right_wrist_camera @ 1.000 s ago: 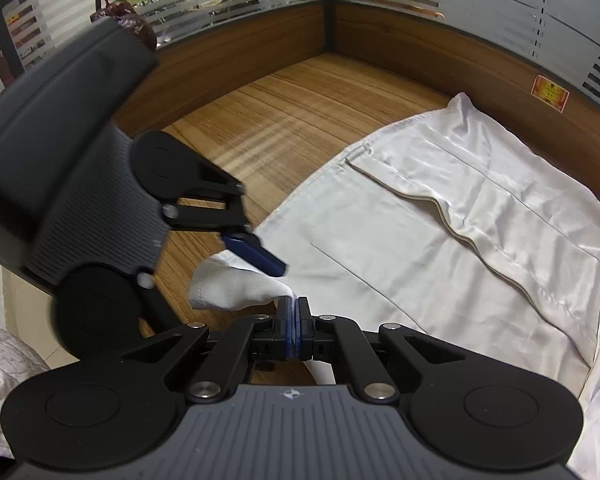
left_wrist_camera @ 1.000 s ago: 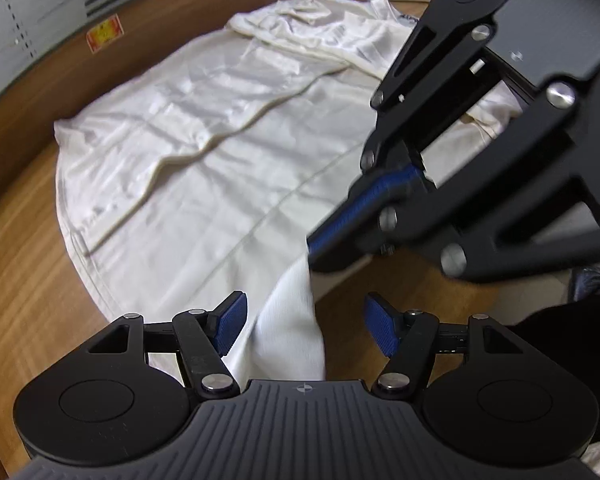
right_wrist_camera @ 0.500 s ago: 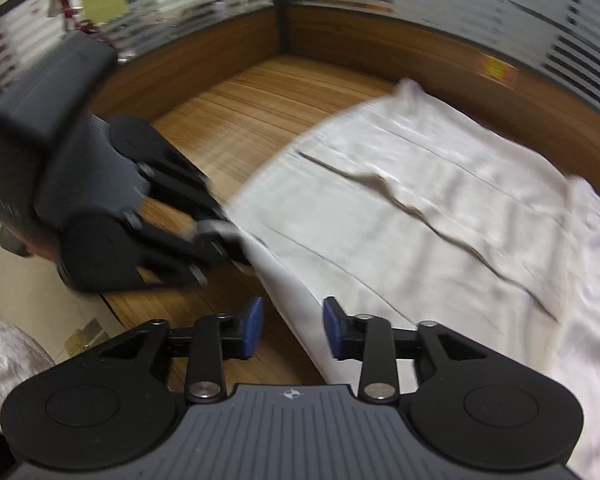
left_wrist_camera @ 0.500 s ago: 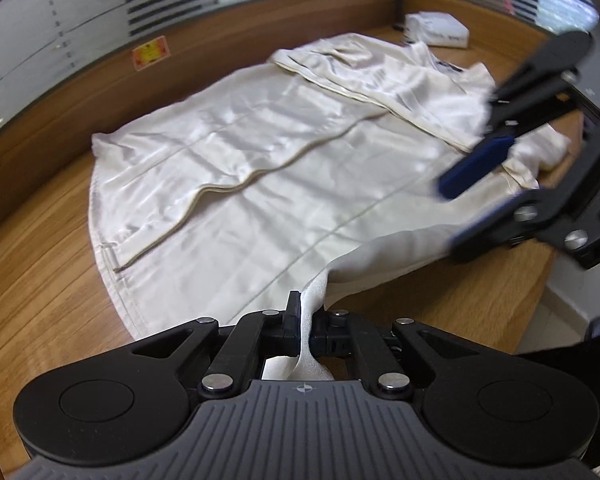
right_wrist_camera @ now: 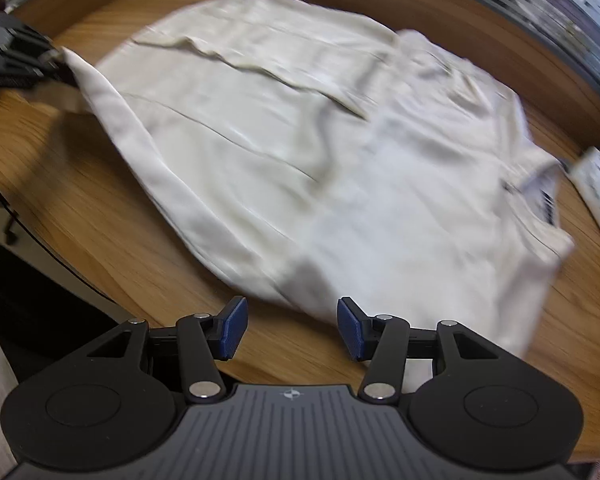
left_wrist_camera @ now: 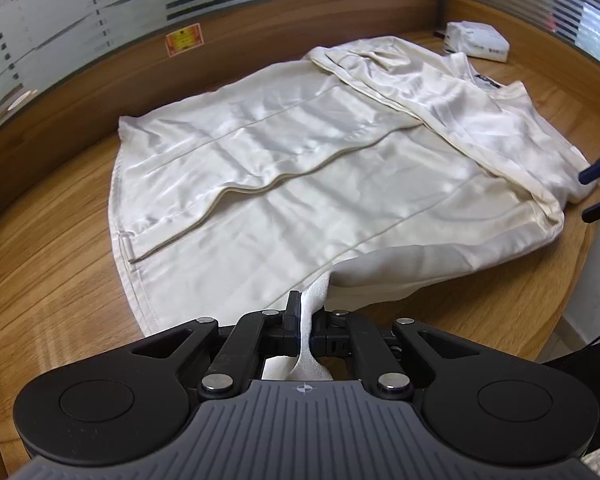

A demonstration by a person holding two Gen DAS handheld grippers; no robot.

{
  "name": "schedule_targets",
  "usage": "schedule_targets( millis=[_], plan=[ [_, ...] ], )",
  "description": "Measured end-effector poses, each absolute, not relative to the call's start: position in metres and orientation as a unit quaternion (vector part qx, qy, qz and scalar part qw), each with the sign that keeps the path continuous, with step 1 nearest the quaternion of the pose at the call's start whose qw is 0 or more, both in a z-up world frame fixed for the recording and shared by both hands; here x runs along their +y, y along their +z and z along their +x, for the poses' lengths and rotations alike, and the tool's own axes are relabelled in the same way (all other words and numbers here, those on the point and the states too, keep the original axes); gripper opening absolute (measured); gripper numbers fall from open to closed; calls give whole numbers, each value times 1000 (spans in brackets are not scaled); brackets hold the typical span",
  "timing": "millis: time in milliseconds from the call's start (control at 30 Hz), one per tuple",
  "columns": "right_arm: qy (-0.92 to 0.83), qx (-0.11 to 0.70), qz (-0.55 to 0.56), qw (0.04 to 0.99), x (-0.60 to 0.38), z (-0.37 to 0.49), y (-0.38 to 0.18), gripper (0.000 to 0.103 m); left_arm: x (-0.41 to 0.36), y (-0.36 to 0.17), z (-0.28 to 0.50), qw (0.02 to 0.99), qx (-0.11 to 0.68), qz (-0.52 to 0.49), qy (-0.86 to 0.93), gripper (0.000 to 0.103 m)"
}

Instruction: Fold clothes

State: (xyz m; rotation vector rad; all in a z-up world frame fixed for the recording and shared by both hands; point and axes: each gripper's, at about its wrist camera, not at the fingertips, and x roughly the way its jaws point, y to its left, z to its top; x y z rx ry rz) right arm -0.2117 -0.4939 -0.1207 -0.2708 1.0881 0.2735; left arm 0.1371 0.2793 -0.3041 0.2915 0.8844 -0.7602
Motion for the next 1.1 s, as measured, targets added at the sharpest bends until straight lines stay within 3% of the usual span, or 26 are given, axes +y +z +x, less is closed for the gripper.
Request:
schedule_targets(
  millis=[367,767,1100],
  plan=[
    [176,516,-215,810,-528,-208,-143,58,273,-298,135,836,427,118,-325,4],
    [225,483,-221,817,-477,-194,-153,63,276,-273,141,843,418,74,-331,4],
    [167,453,-198,853,-461,-192,-157,68,293,-264,152,840,421,45,-339,4]
  ],
)
